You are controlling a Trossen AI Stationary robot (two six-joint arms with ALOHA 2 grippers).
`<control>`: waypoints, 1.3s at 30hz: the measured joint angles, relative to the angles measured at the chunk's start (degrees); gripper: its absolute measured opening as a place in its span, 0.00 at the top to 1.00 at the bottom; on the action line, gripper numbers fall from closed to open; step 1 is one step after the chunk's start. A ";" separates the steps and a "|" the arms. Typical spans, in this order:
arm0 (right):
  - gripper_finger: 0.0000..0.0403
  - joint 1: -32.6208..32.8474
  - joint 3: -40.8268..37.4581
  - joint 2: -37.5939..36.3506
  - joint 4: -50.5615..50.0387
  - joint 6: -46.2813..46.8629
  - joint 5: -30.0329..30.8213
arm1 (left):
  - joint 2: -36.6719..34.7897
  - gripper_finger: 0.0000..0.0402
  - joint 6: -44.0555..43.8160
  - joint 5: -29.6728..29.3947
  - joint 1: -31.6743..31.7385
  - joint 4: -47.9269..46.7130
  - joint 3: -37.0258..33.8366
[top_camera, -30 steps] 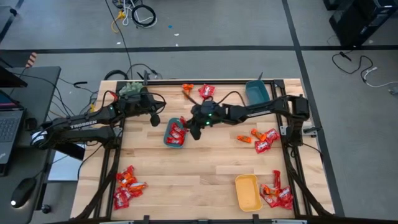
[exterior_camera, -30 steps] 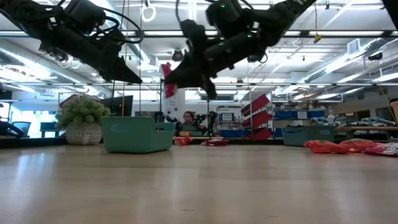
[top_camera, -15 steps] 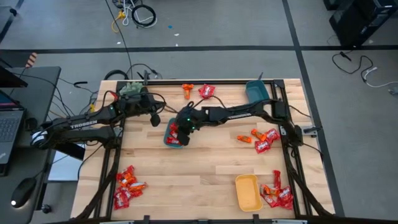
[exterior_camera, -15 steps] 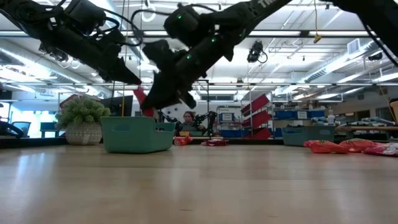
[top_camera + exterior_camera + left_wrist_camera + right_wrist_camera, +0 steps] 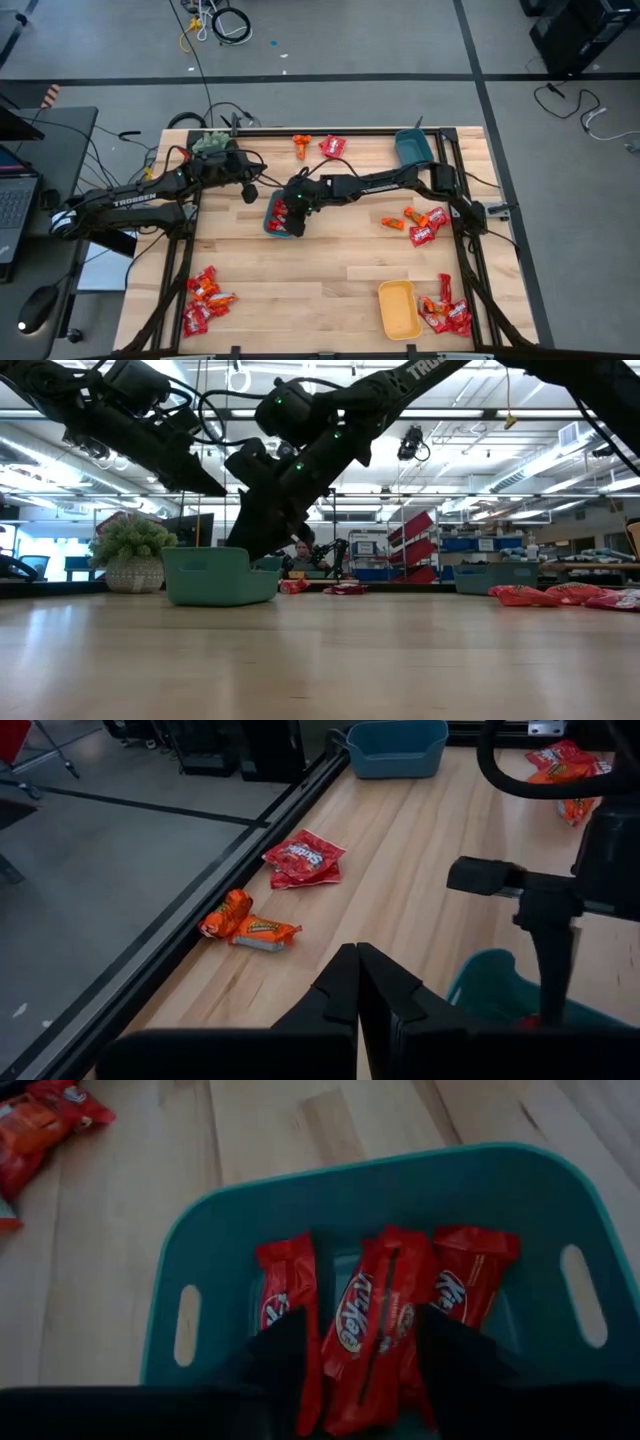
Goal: Sort candy
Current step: Adjust the bottom left candy
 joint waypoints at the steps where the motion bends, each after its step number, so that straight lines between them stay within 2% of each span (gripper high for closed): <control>1: 0.54 0.00 -0.02 -0.37 -0.53 -0.50 0.00 | 0.00 0.99 0.02 -0.01 0.00 0.02 0.00; 4: 0.49 -0.05 -0.02 -2.06 -2.63 -3.02 -0.66 | 0.00 0.99 0.46 0.02 -0.02 0.04 0.00; 7: 0.53 -0.04 -0.02 -4.70 -7.14 -9.05 0.32 | 0.00 0.99 1.54 0.72 -0.43 -0.02 0.00; 10: 0.65 0.10 -0.02 -7.57 -13.15 -15.24 4.47 | 0.00 0.99 1.75 1.38 -1.49 -0.78 0.00; 14: 0.89 0.61 -3.56 -10.88 -15.53 -20.33 8.93 | 0.00 0.99 1.86 1.45 -3.58 -4.12 0.00; 16: 0.97 0.66 -7.91 -12.61 -13.02 -20.95 8.96 | 0.00 0.99 1.84 1.46 -4.87 -5.59 0.01; 23: 0.99 0.97 -29.89 -22.30 8.82 -16.71 8.72 | 0.00 1.00 0.21 0.48 -10.37 -12.72 4.16; 27: 0.99 2.31 -38.87 -28.93 17.73 -14.78 8.78 | 0.01 1.00 -2.91 0.44 -14.23 -19.21 8.85; 32: 0.99 4.47 -45.91 -35.72 22.79 -14.72 12.96 | 0.15 1.00 -8.03 0.43 -19.27 -29.70 14.03; 39: 1.00 6.14 -50.71 -39.57 30.12 -15.16 13.46 | 5.70 1.00 -20.79 0.32 -25.47 -41.04 17.43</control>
